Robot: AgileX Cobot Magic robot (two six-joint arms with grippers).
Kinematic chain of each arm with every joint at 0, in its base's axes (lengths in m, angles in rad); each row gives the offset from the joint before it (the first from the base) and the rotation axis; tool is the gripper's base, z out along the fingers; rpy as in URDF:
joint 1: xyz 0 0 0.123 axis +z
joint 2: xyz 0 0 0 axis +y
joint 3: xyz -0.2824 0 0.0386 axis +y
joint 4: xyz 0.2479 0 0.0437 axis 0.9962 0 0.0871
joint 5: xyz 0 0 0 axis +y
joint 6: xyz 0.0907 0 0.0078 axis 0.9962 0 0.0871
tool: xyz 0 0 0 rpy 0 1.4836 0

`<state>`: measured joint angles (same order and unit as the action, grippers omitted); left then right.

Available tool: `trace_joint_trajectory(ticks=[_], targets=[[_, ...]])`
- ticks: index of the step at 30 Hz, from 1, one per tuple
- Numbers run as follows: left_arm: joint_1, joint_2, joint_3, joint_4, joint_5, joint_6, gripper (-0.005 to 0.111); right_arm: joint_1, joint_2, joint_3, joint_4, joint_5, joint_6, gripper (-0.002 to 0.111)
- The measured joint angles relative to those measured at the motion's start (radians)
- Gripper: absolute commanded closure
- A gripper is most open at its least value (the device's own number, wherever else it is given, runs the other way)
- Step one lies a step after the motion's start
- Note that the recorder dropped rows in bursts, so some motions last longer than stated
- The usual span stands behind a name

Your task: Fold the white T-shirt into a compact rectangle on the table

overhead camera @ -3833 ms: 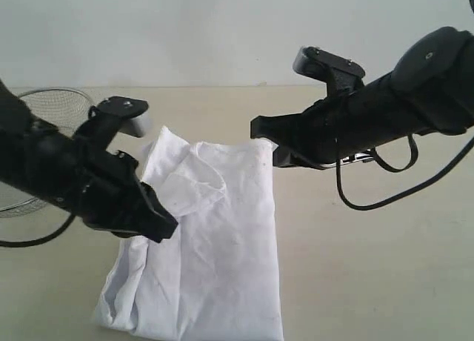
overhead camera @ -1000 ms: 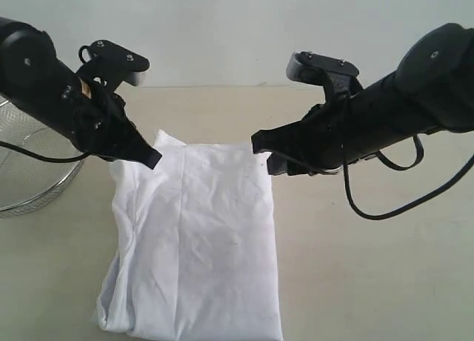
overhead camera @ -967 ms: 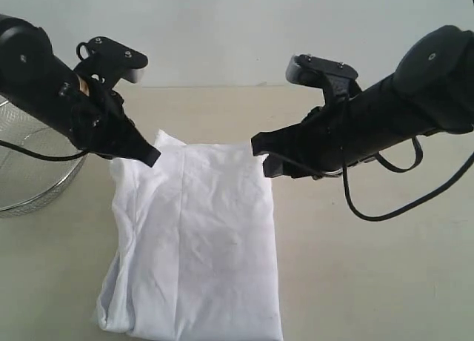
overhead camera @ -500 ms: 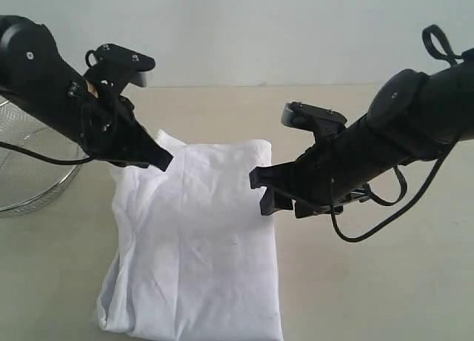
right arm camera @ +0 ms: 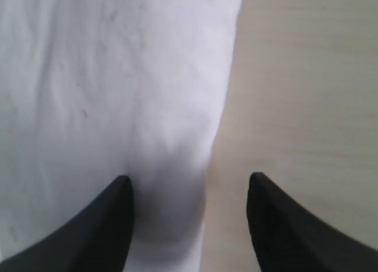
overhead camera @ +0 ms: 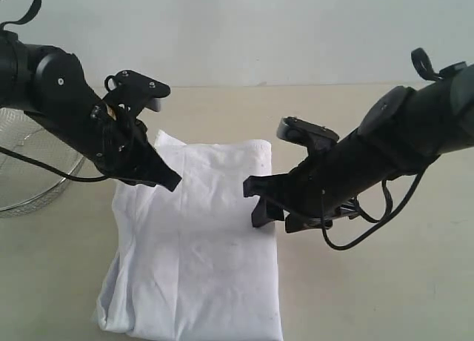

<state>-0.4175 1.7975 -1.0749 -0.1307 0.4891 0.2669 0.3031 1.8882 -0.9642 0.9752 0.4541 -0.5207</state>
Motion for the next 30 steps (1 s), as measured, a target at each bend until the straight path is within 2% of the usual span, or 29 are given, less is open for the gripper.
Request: trace_joint_trajectory(ticks=[14, 30], targets=[[0.000, 0.030, -0.002, 0.131, 0.001, 0.004, 0.102, 0.000, 0.064, 0.000, 0.212, 0.066, -0.131, 0.057], [0.000, 0.130, -0.002, 0.138, -0.038, 0.004, 0.102, 0.000, 0.074, 0.000, 0.323, 0.075, -0.259, 0.057]])
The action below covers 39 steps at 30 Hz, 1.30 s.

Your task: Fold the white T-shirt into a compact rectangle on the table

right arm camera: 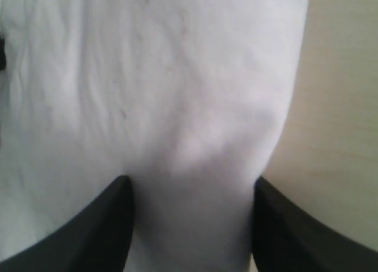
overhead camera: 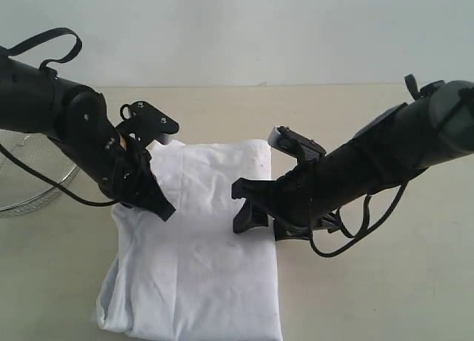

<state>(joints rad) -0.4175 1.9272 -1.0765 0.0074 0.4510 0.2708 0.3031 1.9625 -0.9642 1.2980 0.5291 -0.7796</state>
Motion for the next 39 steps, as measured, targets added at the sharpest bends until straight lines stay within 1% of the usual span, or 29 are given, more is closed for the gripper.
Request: trace_joint_trajectory(ticks=[7, 14, 15, 16, 18, 20, 21, 31, 35, 39], targets=[[0.000, 0.024, 0.000, 0.002, -0.004, 0.000, 0.102, 0.000, 0.002, 0.004, 0.094, 0.002, -0.072, 0.057], [0.000, 0.024, 0.000, 0.002, -0.004, 0.000, 0.102, 0.072, 0.002, -0.006, 0.124, -0.053, -0.107, 0.058], [-0.002, 0.024, 0.000, 0.000, -0.004, 0.000, 0.102, 0.072, 0.002, -0.006, 0.124, -0.057, -0.109, 0.061], [-0.002, 0.024, 0.000, 0.000, -0.004, 0.000, 0.102, 0.073, 0.002, -0.006, 0.127, -0.059, -0.109, 0.068], [-0.002, 0.024, 0.000, -0.007, -0.004, 0.000, 0.102, 0.074, 0.002, -0.008, 0.127, -0.066, -0.109, 0.087], [-0.002, 0.024, 0.000, -0.007, -0.004, 0.000, 0.102, 0.074, 0.002, -0.008, 0.127, -0.079, -0.109, 0.109], [-0.002, 0.024, 0.000, -0.007, -0.004, 0.000, 0.102, 0.074, 0.002, -0.008, 0.129, -0.084, -0.109, 0.108], [-0.002, 0.017, 0.000, -0.021, 0.014, -0.009, 0.102, 0.070, 0.002, -0.008, 0.118, -0.109, -0.117, 0.108], [-0.002, -0.041, 0.000, -0.030, 0.027, -0.034, 0.102, 0.010, 0.002, -0.010, 0.110, -0.056, -0.117, 0.108], [-0.002, -0.143, 0.000, -0.042, 0.044, -0.057, 0.102, -0.089, 0.002, -0.010, 0.074, 0.015, -0.119, 0.108]])
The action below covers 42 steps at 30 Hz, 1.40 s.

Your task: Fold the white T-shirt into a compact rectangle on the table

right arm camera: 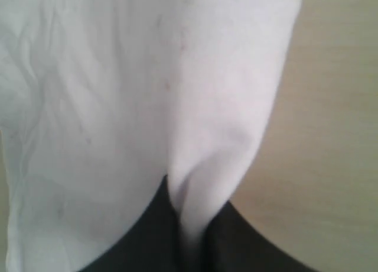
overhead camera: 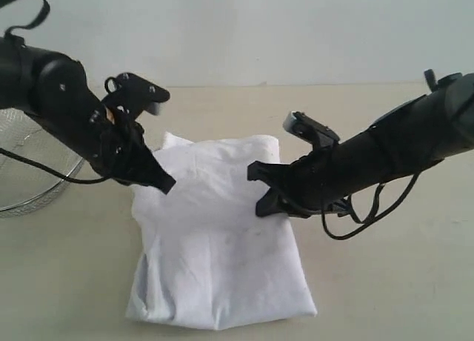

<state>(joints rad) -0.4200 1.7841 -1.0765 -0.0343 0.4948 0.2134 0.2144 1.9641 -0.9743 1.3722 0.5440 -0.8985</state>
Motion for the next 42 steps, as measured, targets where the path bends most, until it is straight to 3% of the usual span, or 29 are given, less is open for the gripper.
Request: trace_joint_trajectory(ticks=[8, 14, 23, 42], targets=[[-0.004, -0.263, 0.000, -0.090, 0.082, -0.014, 0.102, -0.257, 0.004, -0.035, -0.116, 0.112, -0.018, 0.108], [-0.006, -0.458, 0.000, -0.172, 0.206, -0.020, 0.102, -0.401, 0.008, -0.229, -0.378, 0.192, 0.149, 0.108], [-0.006, -0.610, 0.000, -0.197, 0.312, -0.025, 0.102, -0.500, 0.140, -0.372, -0.498, 0.243, 0.245, 0.108], [-0.006, -0.648, 0.032, -0.211, 0.321, -0.035, 0.102, -0.623, 0.211, -0.486, -0.550, 0.273, 0.301, 0.108]])
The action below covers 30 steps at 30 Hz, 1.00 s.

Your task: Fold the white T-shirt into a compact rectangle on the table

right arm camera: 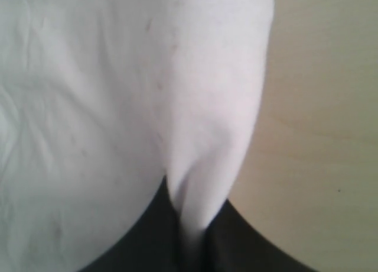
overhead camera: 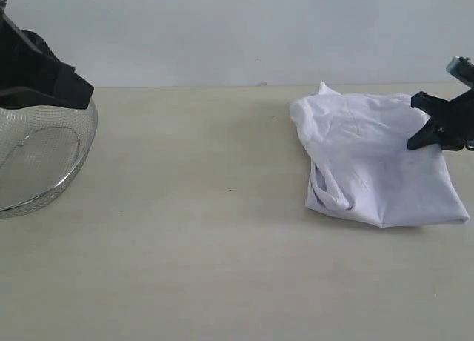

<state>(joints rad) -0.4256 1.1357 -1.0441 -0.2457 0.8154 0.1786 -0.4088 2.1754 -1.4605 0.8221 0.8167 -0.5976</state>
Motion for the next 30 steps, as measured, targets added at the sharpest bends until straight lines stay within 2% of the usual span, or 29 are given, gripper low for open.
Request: trace_joint_trajectory(ticks=[11, 12, 14, 18, 20, 30], targets=[[0.000, 0.000, 0.000, 0.000, 0.000, -0.002, 0.102, -0.009, 0.026, -0.002, 0.000, -0.055, 0.042, 0.108], [0.000, 0.000, 0.000, 0.000, 0.000, -0.002, 0.102, -0.009, 0.026, -0.002, 0.000, -0.057, 0.044, 0.105], [0.000, 0.000, 0.000, 0.000, -0.002, -0.002, 0.102, -0.009, 0.026, -0.002, 0.000, -0.063, 0.048, 0.091], [0.000, 0.000, 0.000, -0.002, -0.004, -0.002, 0.102, -0.009, 0.026, -0.002, 0.000, -0.078, 0.050, 0.046], [0.000, 0.000, 0.000, -0.002, -0.004, -0.002, 0.102, -0.010, 0.026, -0.002, 0.000, -0.082, 0.050, 0.031], [0.000, 0.000, 0.000, -0.008, -0.004, -0.002, 0.102, -0.010, -0.004, -0.004, -0.043, -0.091, 0.067, 0.032]])
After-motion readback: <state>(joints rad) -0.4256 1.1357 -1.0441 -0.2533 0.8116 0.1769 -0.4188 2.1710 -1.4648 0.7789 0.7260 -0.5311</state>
